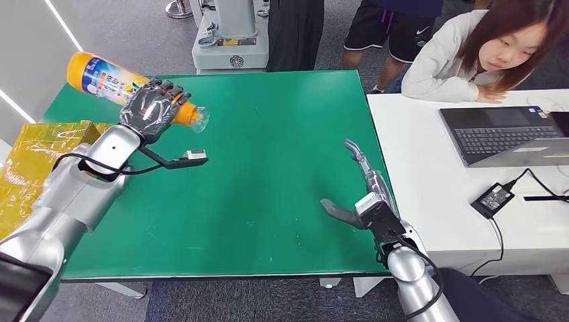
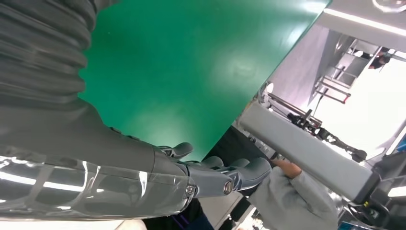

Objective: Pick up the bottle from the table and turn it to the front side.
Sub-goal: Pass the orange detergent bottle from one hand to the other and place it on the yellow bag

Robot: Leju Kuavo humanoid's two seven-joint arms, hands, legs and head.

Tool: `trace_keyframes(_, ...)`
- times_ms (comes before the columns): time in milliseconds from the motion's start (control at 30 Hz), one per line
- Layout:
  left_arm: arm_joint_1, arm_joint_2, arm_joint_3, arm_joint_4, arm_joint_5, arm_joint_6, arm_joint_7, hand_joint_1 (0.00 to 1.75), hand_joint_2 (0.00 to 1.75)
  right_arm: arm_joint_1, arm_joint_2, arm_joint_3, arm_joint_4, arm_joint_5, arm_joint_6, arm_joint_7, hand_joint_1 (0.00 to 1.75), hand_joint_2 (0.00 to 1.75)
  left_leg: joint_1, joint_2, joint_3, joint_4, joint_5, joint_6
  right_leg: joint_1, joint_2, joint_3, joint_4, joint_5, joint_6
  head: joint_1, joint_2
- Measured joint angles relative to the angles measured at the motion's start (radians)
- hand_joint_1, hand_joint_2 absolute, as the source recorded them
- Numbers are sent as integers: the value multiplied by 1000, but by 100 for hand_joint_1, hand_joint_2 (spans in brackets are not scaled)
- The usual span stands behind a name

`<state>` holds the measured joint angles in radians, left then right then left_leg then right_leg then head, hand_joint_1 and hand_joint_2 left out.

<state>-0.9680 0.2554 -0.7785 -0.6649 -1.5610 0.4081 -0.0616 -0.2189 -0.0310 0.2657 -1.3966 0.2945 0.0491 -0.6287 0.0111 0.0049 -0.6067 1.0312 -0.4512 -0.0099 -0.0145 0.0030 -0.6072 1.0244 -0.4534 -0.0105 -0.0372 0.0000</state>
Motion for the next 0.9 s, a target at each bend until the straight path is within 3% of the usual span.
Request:
trace_keyframes(167,50,128,36,-13,0,36,7,175,175,0,-1,-2,18,-6,-4,-30,0,175,0,2,1,-1,0,-1,1,2,-1,0,-1,-1,0,0)
trace_keyframes(300,111,195,62,-40,-1,53,34,175,175,1,-1,-5,24,-5,-8,-39,0,175,1,1,0,-1,0,-1,1,1,-2,0,-1,-2,0,0)
trace_keyframes(700,152,274,111,-47,-1,93,48,175,175,-9,0,-19,30,-12,28,-43,0,175,0,1,-1,0,0,-1,1,0,-2,0,-1,-1,0,0)
trace_keyframes(900,181,288,145,-41,-1,108,37,175,175,-12,0,-19,33,-9,28,-46,0,175,1,0,-1,0,0,-1,1,0,-2,0,-1,-1,0,0)
